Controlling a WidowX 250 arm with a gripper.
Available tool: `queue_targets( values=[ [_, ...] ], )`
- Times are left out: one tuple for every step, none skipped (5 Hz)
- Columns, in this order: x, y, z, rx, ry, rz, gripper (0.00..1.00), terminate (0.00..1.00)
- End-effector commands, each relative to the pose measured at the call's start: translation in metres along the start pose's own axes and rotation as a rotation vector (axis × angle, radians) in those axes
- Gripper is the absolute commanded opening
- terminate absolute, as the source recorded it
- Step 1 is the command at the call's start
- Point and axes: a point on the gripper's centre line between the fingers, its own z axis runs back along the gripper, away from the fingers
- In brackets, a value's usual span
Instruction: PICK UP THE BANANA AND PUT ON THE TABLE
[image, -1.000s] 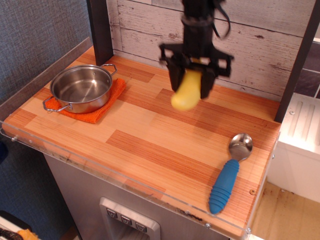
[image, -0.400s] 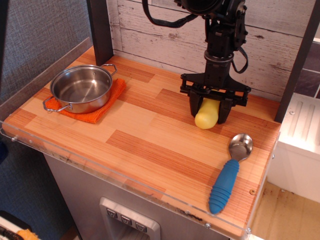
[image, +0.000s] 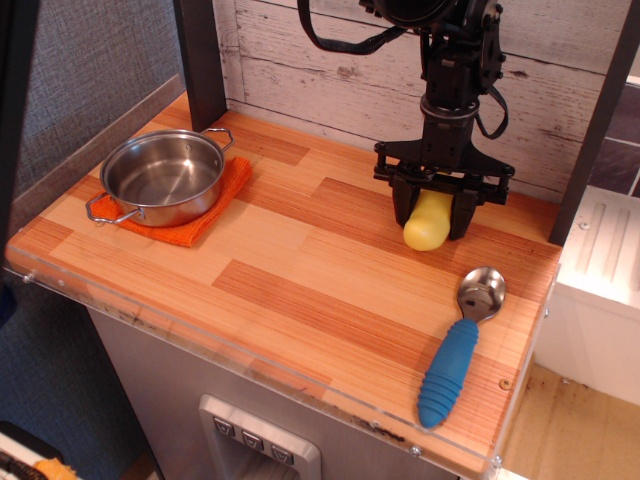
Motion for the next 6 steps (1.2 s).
queue_targets(
  values=[
    [-0.010, -0.005, 0.020, -0.008, -0.011, -0.040, 1.00, 0.00],
    [-0.009, 0.002, 0.060, -0.072, -0.056, -0.033, 1.00, 0.00],
    [-0.011, 0.013, 0.101, -0.125, -0.104, -0.030, 1.00, 0.00],
    [-0.019, 0.035, 0.140, -0.133, -0.149, -0.049, 1.00, 0.00],
    [-0.031, 0.068, 0.155, -0.087, -0.140, -0.064, 1.00, 0.00],
    [-0.044, 0.086, 0.150, -0.037, -0.119, -0.070, 1.00, 0.00]
  ],
)
